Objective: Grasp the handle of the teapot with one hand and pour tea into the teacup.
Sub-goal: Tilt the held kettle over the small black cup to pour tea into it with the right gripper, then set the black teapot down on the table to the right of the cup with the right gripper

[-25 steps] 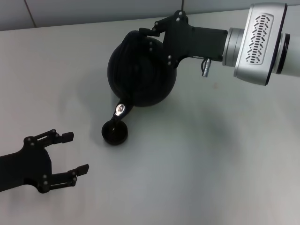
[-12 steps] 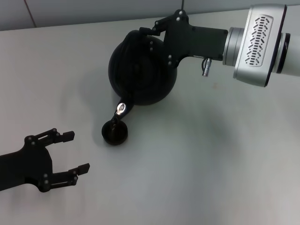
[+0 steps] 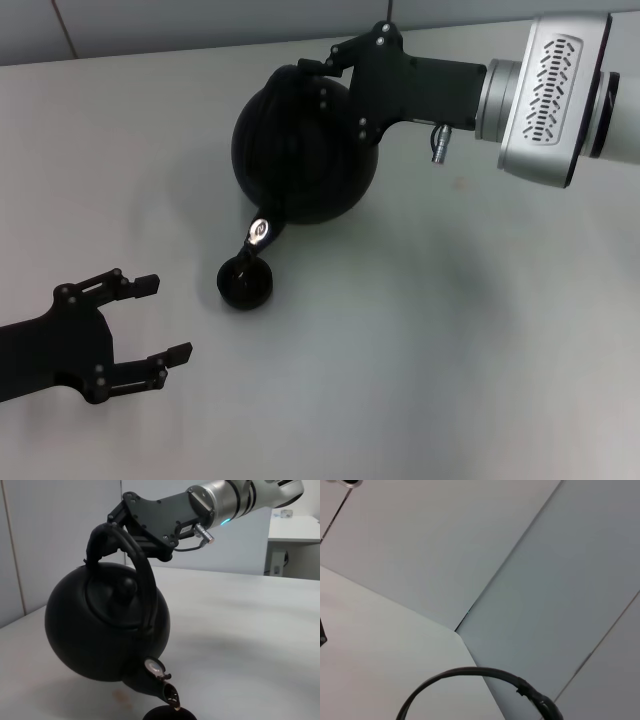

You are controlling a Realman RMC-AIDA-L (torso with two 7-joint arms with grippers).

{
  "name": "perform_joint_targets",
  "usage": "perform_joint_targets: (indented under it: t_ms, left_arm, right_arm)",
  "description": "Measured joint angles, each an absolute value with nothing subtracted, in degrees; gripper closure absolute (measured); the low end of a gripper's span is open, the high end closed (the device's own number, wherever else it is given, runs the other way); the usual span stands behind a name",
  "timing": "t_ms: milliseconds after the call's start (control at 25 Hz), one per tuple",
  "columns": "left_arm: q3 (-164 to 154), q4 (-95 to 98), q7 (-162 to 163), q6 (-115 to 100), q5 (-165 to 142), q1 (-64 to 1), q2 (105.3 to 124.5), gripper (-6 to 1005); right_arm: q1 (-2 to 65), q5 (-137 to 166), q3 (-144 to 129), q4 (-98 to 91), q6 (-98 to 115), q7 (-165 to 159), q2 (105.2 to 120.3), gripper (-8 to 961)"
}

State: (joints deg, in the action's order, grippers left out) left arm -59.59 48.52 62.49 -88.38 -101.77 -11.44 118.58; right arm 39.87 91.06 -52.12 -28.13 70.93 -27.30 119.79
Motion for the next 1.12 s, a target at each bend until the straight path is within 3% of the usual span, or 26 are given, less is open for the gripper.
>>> perform_joint_targets:
  t_ms: [560, 1120]
  left_arm:
    - [-59.6, 47.8, 62.5, -87.7, -101.6, -11.5, 118.56, 156]
    - [-59.6, 47.0, 61.9, -88.1, -101.4, -11.1, 118.56, 156]
  right_arm:
    - [37.3, 84.3, -51.9, -27.1, 71.4, -34.2, 119.57, 872]
    - [27.2, 65.1, -51.4, -26.1, 71.1, -44.0, 119.27, 873]
